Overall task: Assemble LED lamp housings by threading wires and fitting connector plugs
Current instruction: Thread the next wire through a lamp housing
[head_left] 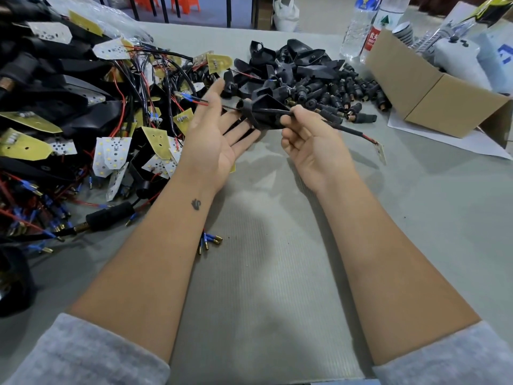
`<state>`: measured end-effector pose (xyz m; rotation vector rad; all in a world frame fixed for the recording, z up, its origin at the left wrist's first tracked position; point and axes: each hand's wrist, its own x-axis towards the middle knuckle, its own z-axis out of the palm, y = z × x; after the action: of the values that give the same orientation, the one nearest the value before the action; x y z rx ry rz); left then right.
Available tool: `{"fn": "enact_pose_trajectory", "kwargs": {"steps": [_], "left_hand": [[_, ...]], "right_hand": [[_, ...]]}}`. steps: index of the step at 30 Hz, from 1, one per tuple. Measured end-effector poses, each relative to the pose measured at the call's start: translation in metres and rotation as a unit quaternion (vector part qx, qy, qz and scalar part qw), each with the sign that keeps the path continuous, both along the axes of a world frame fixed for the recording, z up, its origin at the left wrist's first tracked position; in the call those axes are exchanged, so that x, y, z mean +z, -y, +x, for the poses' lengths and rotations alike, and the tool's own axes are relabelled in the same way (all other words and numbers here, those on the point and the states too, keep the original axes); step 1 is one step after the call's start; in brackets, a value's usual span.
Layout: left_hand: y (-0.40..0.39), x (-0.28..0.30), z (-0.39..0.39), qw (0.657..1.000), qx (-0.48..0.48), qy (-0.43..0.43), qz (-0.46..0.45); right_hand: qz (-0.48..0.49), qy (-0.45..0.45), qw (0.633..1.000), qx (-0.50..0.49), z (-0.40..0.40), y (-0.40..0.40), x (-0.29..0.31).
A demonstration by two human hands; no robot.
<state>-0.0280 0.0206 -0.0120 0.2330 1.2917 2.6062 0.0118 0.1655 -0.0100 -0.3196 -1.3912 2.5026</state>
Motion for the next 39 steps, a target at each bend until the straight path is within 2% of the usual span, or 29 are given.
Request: {"fn": "enact_pose_trajectory", "kwargs": {"steps": [7,13,16,20,22,27,33,39], "left_hand": [[-0.01,0.0,0.006,0.995,-0.053,0.0,-0.087],[-0.009,-0.001,0.005,0.994,-0.056,-0.028,-0.085],[-0.009,-0.003,0.004,0.996,-0.02,-0.039,-0.083],[-0.004,-0.003,0.001,0.998,0.017,-0.035,-0.045],[-0.004,-0.003,0.0,0.999,0.018,-0.022,-0.02],[-0.005,-0.002,-0.002,0.999,0.007,0.03,0.042],[-0.008,-0.001,0.004,0.999,-0.039,0.012,-0.003],[-0.006,-0.002,0.005,0.997,-0.067,-0.024,-0.018]], "right_hand": [[0.126,-0.006,0.992,0.017,0.001,0.006,-0.002],[0.143,-0.013,0.99,0.012,0.001,0.006,-0.002],[0.11,-0.002,0.994,0.011,-0.001,0.006,-0.002],[-0.017,0.006,1.0,-0.016,-0.003,0.0,0.001],[-0.029,-0.001,0.999,-0.025,-0.002,-0.001,0.0],[0.039,-0.005,0.999,-0.02,-0.001,0.002,0.0],[0.155,0.002,0.988,-0.021,0.0,0.011,0.0],[0.189,0.007,0.982,0.003,0.0,0.011,0.001]]}}
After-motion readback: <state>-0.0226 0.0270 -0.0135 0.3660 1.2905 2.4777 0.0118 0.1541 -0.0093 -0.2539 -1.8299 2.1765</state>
